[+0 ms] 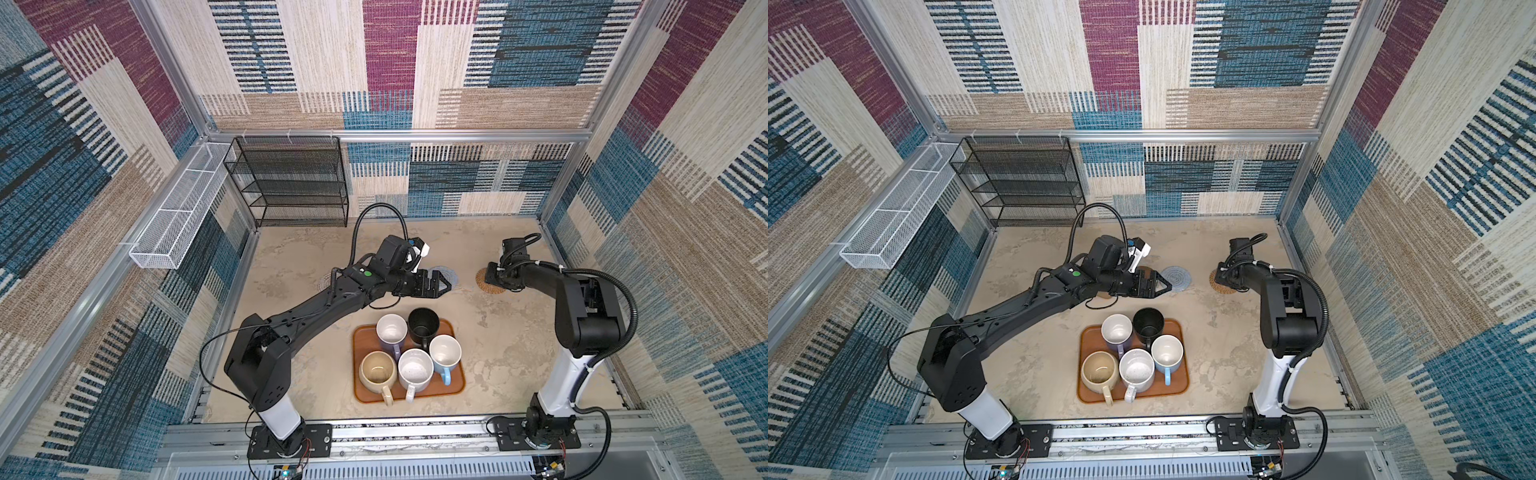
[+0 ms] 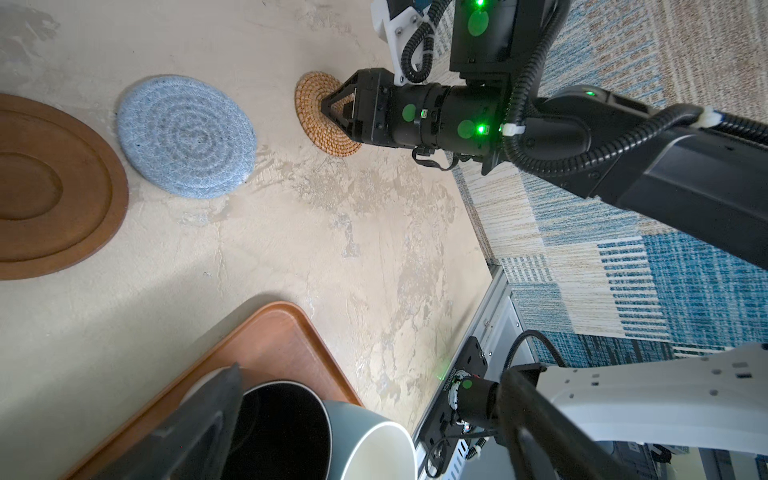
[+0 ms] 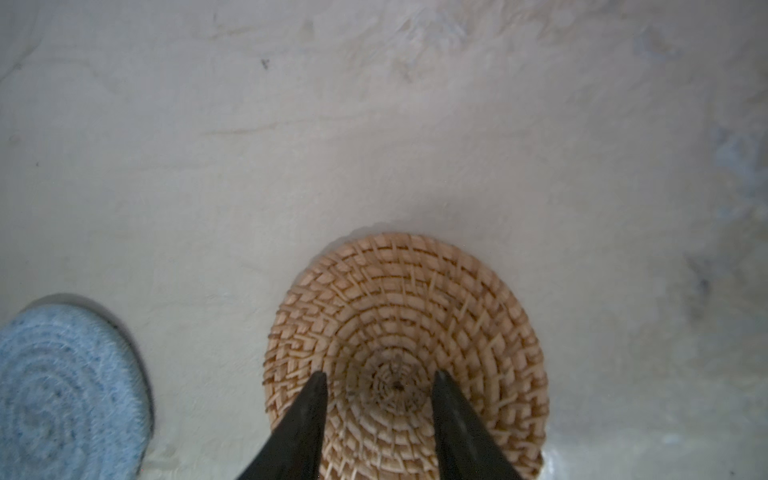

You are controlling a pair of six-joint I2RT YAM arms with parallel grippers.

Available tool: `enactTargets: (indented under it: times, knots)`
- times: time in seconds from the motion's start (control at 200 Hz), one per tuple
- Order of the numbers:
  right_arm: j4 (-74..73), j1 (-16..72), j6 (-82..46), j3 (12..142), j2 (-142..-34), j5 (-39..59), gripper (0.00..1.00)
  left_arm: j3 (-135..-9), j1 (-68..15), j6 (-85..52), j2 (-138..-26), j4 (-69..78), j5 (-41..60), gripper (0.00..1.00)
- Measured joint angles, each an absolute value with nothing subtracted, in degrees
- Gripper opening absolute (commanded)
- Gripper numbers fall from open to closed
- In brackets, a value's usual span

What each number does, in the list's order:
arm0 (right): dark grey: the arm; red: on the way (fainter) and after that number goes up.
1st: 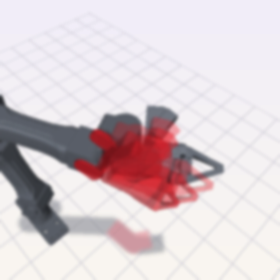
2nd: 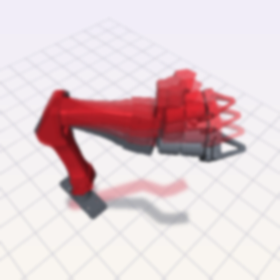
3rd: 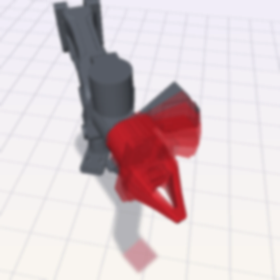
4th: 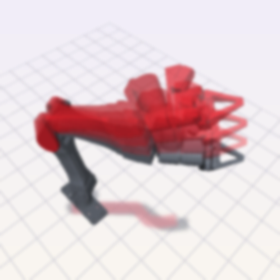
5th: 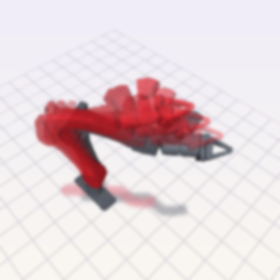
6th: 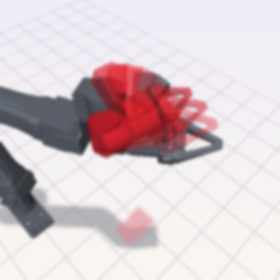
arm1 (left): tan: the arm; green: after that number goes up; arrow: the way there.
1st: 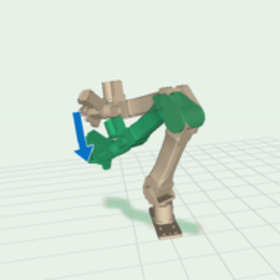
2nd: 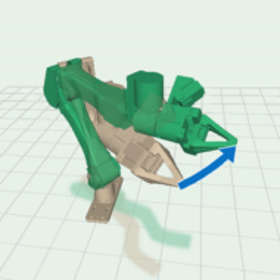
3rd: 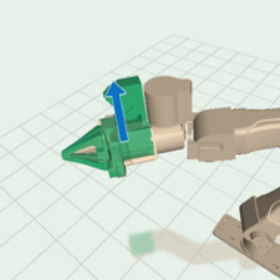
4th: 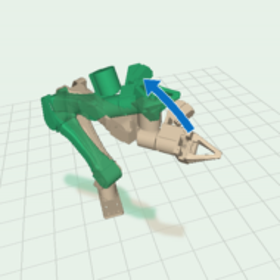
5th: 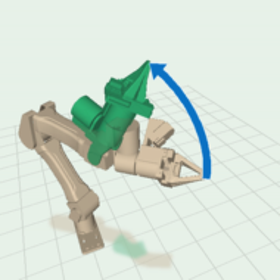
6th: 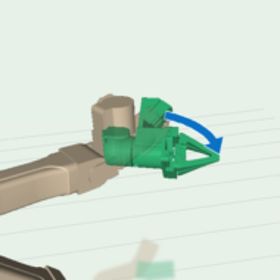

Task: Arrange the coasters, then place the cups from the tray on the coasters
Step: 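Drag the rattan coaster with the right gripper next to the blue-grey coaster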

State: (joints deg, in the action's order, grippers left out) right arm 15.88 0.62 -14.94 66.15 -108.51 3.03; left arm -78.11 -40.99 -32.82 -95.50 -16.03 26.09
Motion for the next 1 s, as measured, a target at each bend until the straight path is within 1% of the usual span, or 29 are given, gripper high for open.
enactTargets:
  times: [0.361,0.521,0.586,0.726,0.856,0.997]
  knots:
    - [15.8,5.1,-14.8,67.9,-109.8,5.8,0.44,-72.9,-40.7,-34.2,-91.5,-14.8,24.6,0.98]
    - [16.4,5.5,-15.0,68.3,-110.0,5.4,0.47,-71.5,-40.7,-34.5,-90.1,-14.3,24.1,0.99]
    - [16.7,5.5,-15.0,68.4,-109.7,5.4,0.52,-71.0,-40.7,-34.6,-89.5,-14.0,23.6,0.99]
    - [20.6,5.6,-15.0,71.2,-109.0,5.4,0.72,-69.2,-40.7,-35.0,-87.8,-12.6,22.5,1.00]
    - [21.6,5.6,-14.9,74.3,-106.3,5.7,0.82,-66.8,-40.7,-35.9,-85.4,-12.3,19.8,1.00]
    - [22.6,5.6,-14.9,72.8,-100.8,5.8,0.93,-66.2,-40.7,-35.8,-82.0,-14.0,17.8,1.00]
